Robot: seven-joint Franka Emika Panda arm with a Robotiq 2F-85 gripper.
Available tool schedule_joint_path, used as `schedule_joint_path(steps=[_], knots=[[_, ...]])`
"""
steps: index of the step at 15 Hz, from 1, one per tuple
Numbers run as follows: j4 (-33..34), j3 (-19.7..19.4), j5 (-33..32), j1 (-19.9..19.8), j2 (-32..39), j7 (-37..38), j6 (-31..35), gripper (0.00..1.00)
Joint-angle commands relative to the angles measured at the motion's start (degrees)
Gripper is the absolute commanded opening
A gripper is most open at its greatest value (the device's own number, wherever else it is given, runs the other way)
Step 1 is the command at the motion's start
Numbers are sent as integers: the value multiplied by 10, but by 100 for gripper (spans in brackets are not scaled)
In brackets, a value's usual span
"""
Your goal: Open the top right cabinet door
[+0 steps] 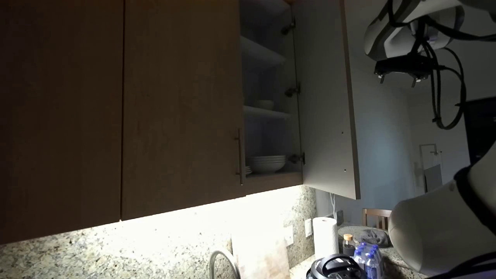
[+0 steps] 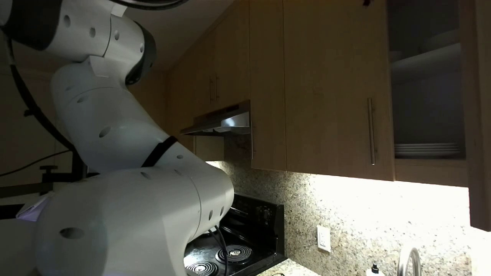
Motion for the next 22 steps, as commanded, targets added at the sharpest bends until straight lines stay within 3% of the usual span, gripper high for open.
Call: schedule_joint_path(steps=[1, 7, 17, 19, 20, 22], knots=[[-36, -16, -45, 11, -11, -78, -9, 100], [-100, -60, -101, 48, -36, -215, -19, 100], [-114, -180, -156, 191, -70, -463, -82, 100], [-113, -191, -168, 217, -70, -478, -69, 100], [-104, -189, -164, 208, -64, -442, -80, 100], [-104, -196, -171, 225, -66, -448, -79, 100]])
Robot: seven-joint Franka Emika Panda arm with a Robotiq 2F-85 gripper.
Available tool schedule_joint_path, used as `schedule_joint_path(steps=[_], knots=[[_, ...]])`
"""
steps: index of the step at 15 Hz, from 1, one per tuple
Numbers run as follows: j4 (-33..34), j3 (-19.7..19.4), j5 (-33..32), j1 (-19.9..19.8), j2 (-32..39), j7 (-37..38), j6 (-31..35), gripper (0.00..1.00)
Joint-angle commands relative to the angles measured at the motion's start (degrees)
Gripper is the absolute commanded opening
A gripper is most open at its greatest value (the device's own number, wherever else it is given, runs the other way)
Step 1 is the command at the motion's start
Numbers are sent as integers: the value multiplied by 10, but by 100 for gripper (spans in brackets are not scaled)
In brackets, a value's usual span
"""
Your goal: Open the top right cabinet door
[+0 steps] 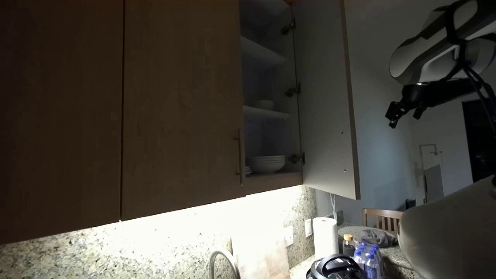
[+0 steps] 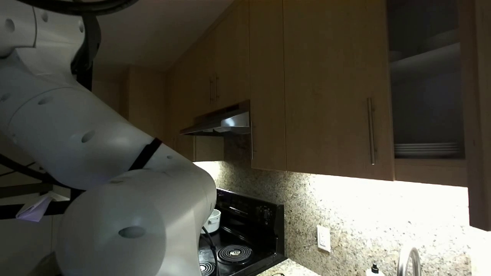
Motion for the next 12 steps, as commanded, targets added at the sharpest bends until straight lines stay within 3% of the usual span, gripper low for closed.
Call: schedule_joint_path(steps=[1, 6, 12], knots=[[3, -7, -13, 13, -3, 9, -4, 100], [3, -7, -13, 14, -4, 8, -4, 100], [-9, -7, -26, 55, -70, -56, -141, 100]])
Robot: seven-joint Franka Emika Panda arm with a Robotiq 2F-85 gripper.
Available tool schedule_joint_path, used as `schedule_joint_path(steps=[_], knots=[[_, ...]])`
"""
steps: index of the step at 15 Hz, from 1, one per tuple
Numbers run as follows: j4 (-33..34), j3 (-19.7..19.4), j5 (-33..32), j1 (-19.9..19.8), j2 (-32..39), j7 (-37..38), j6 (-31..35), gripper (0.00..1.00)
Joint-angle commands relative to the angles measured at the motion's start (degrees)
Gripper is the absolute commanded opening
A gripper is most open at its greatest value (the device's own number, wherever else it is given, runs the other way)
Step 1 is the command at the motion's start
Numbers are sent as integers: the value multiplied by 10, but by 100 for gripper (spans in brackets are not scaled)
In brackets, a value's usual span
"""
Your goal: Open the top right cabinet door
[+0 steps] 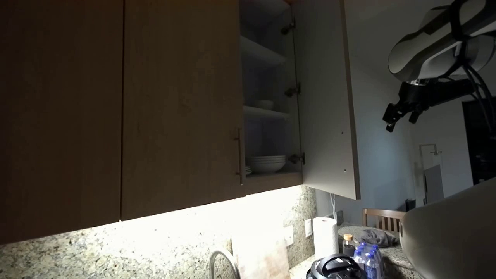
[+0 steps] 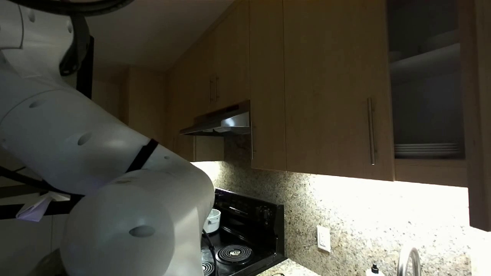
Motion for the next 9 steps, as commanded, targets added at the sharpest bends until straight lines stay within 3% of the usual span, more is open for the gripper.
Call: schedule_joint_path(steps=[1, 7, 9], knots=[[-8, -5, -32, 33, -62, -60, -107, 100], [-4, 13, -122, 94, -128, -100, -308, 100], [-5, 16, -138, 136, -142, -89, -321, 100]])
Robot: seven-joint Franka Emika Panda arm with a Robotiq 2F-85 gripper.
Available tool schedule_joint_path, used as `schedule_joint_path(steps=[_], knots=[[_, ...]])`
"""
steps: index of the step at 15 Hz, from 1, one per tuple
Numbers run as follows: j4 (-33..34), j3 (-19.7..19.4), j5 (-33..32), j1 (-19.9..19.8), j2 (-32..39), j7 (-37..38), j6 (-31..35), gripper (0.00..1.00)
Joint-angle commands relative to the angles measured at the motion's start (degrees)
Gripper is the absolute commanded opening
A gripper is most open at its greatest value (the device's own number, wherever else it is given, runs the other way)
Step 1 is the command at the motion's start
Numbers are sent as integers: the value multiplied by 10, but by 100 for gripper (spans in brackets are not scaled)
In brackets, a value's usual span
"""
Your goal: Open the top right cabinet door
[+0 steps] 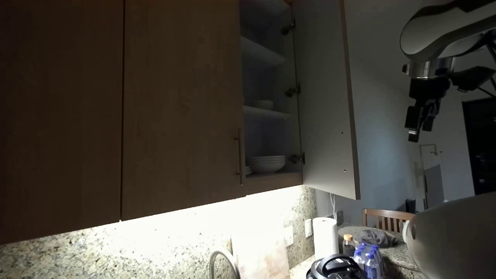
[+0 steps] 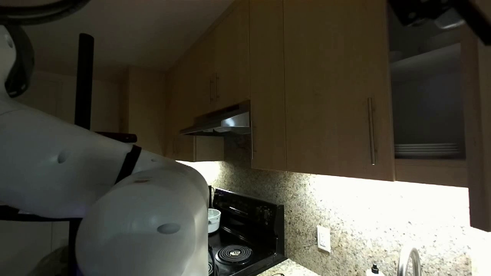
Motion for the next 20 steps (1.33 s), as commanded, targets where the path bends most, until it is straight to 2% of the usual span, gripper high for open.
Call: schedule_joint_path(steps=[1, 5, 7, 14, 20], knots=[[-5, 11, -37, 71, -25, -2, -25, 100], [-2, 32, -23, 151, -40, -5, -32, 100], [1, 49, -18, 184, -45, -15, -61, 100], [22, 124, -34, 250, -32, 8, -171, 100], [47, 157, -26, 309, -24, 8, -222, 100]])
